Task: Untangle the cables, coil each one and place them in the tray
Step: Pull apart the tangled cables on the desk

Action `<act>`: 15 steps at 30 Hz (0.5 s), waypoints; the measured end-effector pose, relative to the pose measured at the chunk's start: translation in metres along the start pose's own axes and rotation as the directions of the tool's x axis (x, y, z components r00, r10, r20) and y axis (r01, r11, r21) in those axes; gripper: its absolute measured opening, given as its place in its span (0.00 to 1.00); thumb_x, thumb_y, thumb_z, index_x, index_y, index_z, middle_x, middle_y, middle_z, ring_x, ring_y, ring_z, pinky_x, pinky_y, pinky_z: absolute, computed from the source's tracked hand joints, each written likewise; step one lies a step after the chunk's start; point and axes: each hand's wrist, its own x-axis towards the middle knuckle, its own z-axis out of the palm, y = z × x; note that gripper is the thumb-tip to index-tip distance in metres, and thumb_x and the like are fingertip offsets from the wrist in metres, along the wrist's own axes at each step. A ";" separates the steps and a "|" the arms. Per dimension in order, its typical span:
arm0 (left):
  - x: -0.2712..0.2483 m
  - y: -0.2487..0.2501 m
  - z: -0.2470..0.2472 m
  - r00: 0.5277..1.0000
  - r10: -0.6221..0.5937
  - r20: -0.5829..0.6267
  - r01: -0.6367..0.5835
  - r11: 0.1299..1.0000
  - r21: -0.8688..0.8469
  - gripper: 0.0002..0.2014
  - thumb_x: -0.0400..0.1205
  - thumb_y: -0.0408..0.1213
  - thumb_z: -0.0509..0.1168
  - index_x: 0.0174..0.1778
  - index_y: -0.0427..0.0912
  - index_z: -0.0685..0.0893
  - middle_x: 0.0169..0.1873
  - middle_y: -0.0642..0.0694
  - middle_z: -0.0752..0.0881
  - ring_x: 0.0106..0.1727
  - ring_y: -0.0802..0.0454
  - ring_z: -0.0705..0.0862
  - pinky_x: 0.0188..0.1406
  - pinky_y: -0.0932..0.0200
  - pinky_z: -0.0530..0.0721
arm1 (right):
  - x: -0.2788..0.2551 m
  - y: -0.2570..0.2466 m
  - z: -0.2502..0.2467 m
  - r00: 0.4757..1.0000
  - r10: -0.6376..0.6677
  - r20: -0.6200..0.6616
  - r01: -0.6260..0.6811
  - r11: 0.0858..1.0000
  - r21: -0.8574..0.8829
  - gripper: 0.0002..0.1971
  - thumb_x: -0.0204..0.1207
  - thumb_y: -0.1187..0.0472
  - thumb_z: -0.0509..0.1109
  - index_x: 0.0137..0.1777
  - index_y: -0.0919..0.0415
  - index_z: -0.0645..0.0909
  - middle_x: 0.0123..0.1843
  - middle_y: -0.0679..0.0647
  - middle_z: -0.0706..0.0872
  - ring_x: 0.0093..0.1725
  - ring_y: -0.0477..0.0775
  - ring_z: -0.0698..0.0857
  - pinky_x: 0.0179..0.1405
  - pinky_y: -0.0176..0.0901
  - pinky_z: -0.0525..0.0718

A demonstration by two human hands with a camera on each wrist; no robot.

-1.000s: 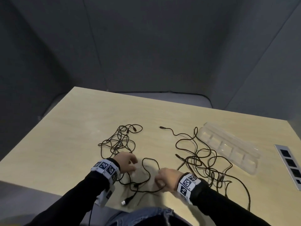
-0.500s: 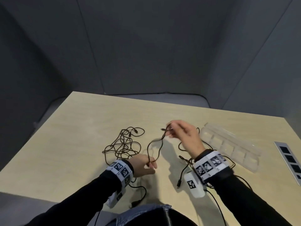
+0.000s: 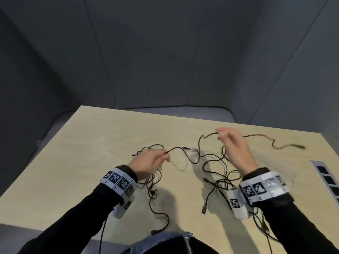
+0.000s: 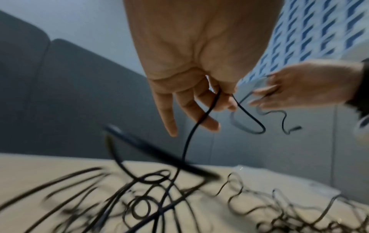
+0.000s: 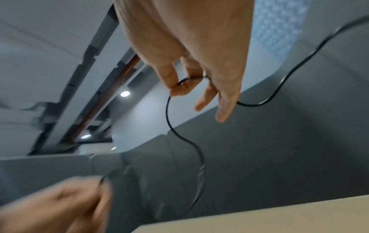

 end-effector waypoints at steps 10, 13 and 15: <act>0.015 0.004 0.007 0.999 -0.033 -0.018 0.033 0.999 -0.025 0.15 0.83 0.55 0.49 0.40 0.58 0.80 0.37 0.60 0.79 0.44 0.58 0.79 0.48 0.54 0.78 | -0.008 -0.002 0.055 0.954 0.162 0.254 -0.247 0.902 0.354 0.13 0.83 0.63 0.61 0.34 0.60 0.70 0.26 0.53 0.80 0.36 0.56 0.86 0.47 0.52 0.83; 0.003 -0.014 0.021 0.984 -0.107 0.143 0.103 0.994 0.033 0.12 0.85 0.48 0.51 0.40 0.56 0.79 0.33 0.60 0.78 0.39 0.58 0.77 0.45 0.55 0.75 | 0.012 -0.025 0.021 0.984 0.172 0.047 -0.160 0.740 0.653 0.11 0.84 0.63 0.59 0.38 0.59 0.70 0.24 0.48 0.82 0.39 0.54 0.88 0.53 0.51 0.87; -0.006 -0.021 0.030 0.965 -0.181 0.191 0.188 0.982 -0.018 0.12 0.85 0.46 0.51 0.39 0.57 0.77 0.31 0.58 0.77 0.36 0.58 0.76 0.43 0.55 0.73 | 0.025 -0.044 -0.005 0.979 0.199 -0.032 -0.102 0.624 0.775 0.12 0.84 0.60 0.58 0.38 0.58 0.67 0.23 0.48 0.74 0.41 0.56 0.89 0.52 0.55 0.88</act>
